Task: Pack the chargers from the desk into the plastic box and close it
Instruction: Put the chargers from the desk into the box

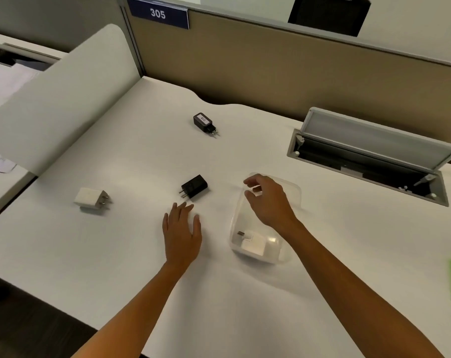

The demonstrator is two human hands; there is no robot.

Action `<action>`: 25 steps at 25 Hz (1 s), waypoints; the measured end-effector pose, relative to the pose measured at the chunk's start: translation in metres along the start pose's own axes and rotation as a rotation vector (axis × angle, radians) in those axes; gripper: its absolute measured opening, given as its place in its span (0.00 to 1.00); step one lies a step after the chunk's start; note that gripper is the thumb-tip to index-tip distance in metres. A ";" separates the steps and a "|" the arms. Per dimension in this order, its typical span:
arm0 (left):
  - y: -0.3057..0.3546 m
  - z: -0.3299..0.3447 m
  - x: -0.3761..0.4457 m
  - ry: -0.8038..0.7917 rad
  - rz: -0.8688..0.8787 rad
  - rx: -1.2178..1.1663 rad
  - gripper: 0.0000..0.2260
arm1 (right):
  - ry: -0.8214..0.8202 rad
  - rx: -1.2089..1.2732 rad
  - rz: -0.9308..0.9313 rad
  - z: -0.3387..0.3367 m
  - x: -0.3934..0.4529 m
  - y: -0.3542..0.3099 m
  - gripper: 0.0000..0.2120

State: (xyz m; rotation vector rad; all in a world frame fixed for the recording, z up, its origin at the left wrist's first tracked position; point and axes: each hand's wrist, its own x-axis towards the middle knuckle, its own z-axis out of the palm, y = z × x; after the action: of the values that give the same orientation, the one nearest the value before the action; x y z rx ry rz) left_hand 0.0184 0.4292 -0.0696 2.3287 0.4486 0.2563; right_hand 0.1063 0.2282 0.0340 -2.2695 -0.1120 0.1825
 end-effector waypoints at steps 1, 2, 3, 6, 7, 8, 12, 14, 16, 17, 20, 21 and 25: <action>-0.014 -0.005 -0.001 -0.027 0.058 0.118 0.18 | -0.017 0.001 -0.051 0.007 0.007 -0.006 0.11; -0.026 -0.009 -0.003 -0.069 0.095 0.199 0.19 | -0.044 -0.009 -0.097 0.014 0.013 -0.010 0.11; -0.035 -0.012 -0.005 -0.110 0.113 0.258 0.21 | -0.080 -0.029 -0.138 0.024 0.020 -0.014 0.11; -0.049 -0.013 -0.010 -0.152 0.146 0.349 0.25 | -0.200 -0.179 -0.219 0.056 0.039 -0.022 0.14; -0.049 -0.012 -0.010 -0.149 0.146 0.362 0.25 | -0.223 -0.251 -0.225 0.067 0.046 -0.025 0.15; -0.049 -0.011 -0.009 -0.146 0.142 0.369 0.25 | -0.237 -0.316 -0.221 0.076 0.053 -0.027 0.17; -0.049 -0.008 -0.008 -0.124 0.149 0.383 0.25 | -0.361 -0.467 -0.239 0.106 0.076 -0.031 0.29; -0.050 -0.008 -0.008 -0.123 0.146 0.387 0.25 | -0.390 -0.583 -0.269 0.121 0.081 -0.030 0.31; -0.049 -0.008 -0.008 -0.127 0.138 0.395 0.25 | -0.332 -0.698 -0.305 0.131 0.082 -0.030 0.27; -0.048 -0.008 -0.008 -0.129 0.137 0.397 0.25 | -0.309 -0.730 -0.315 0.133 0.081 -0.030 0.24; -0.048 -0.007 -0.008 -0.139 0.143 0.387 0.25 | -0.279 -0.626 -0.311 0.125 0.072 -0.032 0.20; -0.048 -0.007 -0.008 -0.140 0.146 0.383 0.25 | -0.265 -0.503 -0.282 0.115 0.067 -0.035 0.20; -0.050 -0.006 -0.009 -0.134 0.154 0.374 0.25 | -0.102 -0.100 -0.134 0.049 0.038 -0.035 0.23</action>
State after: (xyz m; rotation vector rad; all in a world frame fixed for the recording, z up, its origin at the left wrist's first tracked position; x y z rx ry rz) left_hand -0.0041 0.4627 -0.1012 2.7316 0.2673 0.0918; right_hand 0.1348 0.2927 0.0254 -2.3422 -0.3328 0.2262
